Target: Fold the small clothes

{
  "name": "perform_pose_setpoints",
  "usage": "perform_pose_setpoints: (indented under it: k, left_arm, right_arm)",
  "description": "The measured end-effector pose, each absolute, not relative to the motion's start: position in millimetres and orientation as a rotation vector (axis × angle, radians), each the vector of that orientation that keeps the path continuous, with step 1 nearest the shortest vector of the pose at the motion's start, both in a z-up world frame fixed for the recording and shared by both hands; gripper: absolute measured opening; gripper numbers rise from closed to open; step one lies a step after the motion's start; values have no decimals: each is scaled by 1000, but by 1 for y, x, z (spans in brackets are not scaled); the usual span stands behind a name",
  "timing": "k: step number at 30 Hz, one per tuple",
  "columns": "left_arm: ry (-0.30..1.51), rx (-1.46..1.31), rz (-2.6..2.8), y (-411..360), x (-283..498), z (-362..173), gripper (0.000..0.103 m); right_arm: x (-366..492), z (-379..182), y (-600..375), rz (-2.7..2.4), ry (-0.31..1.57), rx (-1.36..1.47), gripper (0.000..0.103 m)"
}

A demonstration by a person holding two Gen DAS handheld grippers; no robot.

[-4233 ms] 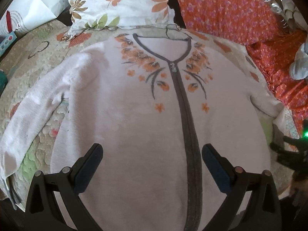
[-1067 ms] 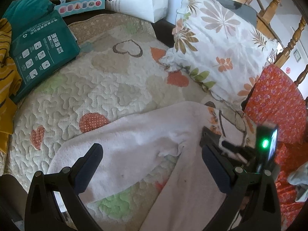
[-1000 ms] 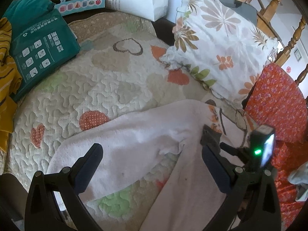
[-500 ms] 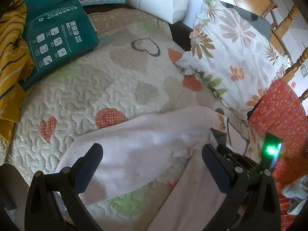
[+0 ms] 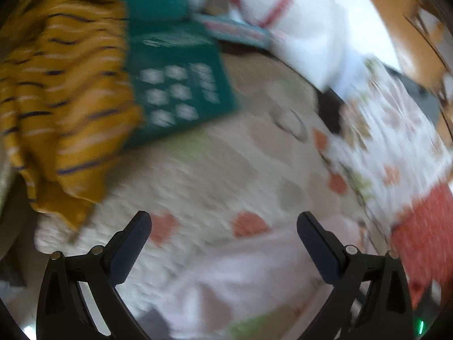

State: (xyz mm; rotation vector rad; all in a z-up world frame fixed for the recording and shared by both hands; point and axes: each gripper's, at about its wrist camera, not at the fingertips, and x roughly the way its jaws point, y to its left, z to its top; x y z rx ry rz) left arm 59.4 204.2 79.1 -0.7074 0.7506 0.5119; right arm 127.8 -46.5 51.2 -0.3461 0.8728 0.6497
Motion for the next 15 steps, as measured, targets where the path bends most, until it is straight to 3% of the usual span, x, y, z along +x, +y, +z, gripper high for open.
perform_pose_setpoints:
  k: [2,8,15]
  left_arm:
    - [723,-735,564,222,46,79,102]
    - [608,-743,763,273,-2,90,102]
    - [560,-835,887,318,-43,80,102]
  right_arm:
    - [105,50,-27,739,872,-353,55]
    - [44,29,28,945,858,-417,59]
    - [-18,-11,65,1027,758,-684,62]
